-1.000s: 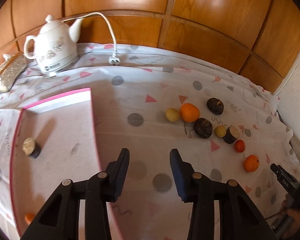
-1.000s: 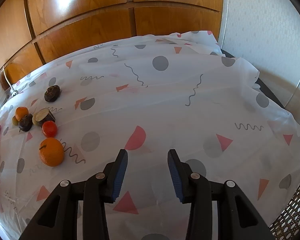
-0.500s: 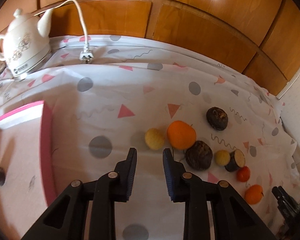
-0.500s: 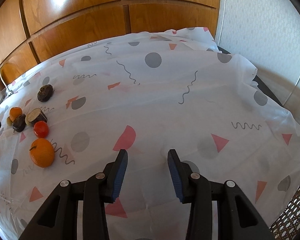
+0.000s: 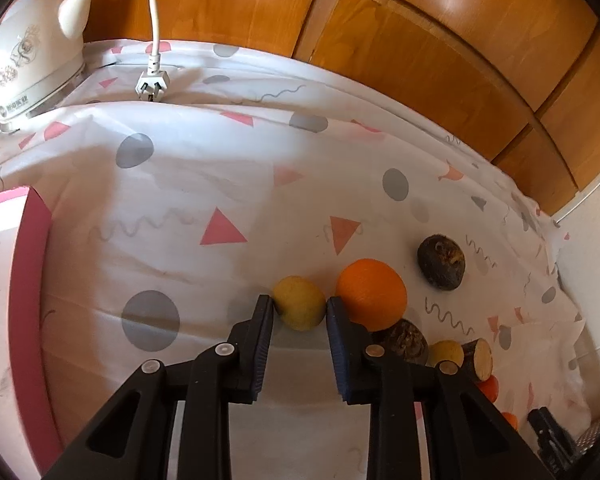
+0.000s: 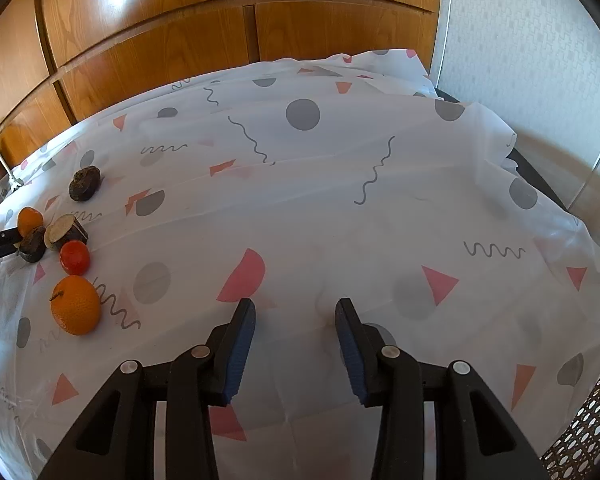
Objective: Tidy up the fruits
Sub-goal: 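Reach the left gripper to the small yellow fruit and grasp it, then carry the yellow fruit into the pink tray and open the left gripper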
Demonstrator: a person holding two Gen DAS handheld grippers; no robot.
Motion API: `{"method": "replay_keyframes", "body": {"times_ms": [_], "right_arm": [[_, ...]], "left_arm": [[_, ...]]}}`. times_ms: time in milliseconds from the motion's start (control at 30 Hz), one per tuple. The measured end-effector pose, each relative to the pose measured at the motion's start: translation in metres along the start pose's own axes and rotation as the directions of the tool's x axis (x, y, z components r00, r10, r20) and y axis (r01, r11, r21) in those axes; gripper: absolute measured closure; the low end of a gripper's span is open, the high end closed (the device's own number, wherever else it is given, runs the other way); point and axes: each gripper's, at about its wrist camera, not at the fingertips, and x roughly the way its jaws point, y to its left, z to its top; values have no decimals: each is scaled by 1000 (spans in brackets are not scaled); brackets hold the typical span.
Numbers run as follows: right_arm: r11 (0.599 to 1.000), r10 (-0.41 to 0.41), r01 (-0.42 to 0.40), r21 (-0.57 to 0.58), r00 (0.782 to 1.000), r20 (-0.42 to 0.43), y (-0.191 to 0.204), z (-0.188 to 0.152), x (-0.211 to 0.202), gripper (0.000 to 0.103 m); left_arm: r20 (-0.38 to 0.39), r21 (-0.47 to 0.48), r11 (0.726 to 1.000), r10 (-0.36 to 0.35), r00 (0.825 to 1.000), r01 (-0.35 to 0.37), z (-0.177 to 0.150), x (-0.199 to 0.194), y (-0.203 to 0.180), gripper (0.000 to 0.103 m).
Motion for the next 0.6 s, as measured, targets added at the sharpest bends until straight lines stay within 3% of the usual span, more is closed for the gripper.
{"method": "replay_keyframes", "body": {"times_ms": [400, 600], "right_arm": [[1000, -5, 5, 8, 1000, 5, -1, -1, 2, 61], [1000, -17, 17, 0, 1000, 9, 0, -2, 2, 60]], "left_arm": [[23, 3, 1000, 6, 1000, -6, -21, -39, 10, 76], [105, 37, 999, 14, 994, -18, -32, -84, 9, 76]]}}
